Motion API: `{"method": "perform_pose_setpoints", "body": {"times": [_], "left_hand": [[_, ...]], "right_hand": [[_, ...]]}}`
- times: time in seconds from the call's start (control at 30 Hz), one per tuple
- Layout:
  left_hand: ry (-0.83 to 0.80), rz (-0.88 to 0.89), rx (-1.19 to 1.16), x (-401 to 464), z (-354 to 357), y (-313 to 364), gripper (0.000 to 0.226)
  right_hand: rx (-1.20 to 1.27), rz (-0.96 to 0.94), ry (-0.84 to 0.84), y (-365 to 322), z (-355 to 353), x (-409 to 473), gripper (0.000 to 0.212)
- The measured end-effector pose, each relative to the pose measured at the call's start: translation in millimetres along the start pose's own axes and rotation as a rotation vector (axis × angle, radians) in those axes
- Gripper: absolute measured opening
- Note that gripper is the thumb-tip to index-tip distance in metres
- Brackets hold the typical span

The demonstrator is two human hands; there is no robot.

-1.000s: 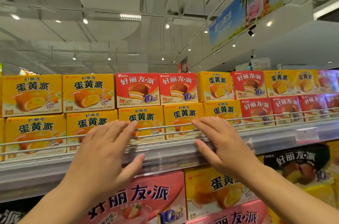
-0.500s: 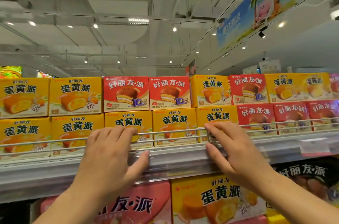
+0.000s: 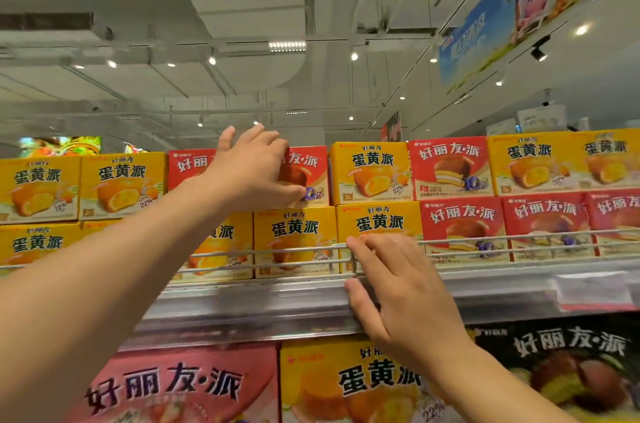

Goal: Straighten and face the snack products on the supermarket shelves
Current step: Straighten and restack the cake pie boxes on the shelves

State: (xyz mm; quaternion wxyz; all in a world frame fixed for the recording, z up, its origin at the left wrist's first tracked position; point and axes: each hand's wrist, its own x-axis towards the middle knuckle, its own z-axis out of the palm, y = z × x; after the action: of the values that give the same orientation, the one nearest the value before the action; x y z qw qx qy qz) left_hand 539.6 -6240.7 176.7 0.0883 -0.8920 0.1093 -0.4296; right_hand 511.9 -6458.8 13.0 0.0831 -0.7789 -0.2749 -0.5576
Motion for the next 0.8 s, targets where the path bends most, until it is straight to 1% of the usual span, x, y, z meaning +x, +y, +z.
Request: {"method": "perform_pose_setpoints", "body": {"times": [0.07,0.23,0.6,0.67,0.8], "left_hand": [[0.009,-0.001,-0.041,-1,0,-3,0.086],[0.096,-0.006,-0.130,-2,-6,-4,0.065],[0.226,0.075,-0.239,-17,-17,-1,0.068],[0.286,0.080,-0.255,-24,-24,2,0.068],[0.483,0.059,-0.437,-52,-39,3,0.067]], "right_hand": [[-0.014,-0.011,0.014,0,1,0,0.049],[-0.025,-0.018,0.031,1,4,-1,0.049],[-0.009,-0.016,0.028,0,4,-1,0.048],[-0.007,-0.009,0.021,1,4,-1,0.049],[0.013,0.026,-0.034,-5,-2,0,0.050]]}}
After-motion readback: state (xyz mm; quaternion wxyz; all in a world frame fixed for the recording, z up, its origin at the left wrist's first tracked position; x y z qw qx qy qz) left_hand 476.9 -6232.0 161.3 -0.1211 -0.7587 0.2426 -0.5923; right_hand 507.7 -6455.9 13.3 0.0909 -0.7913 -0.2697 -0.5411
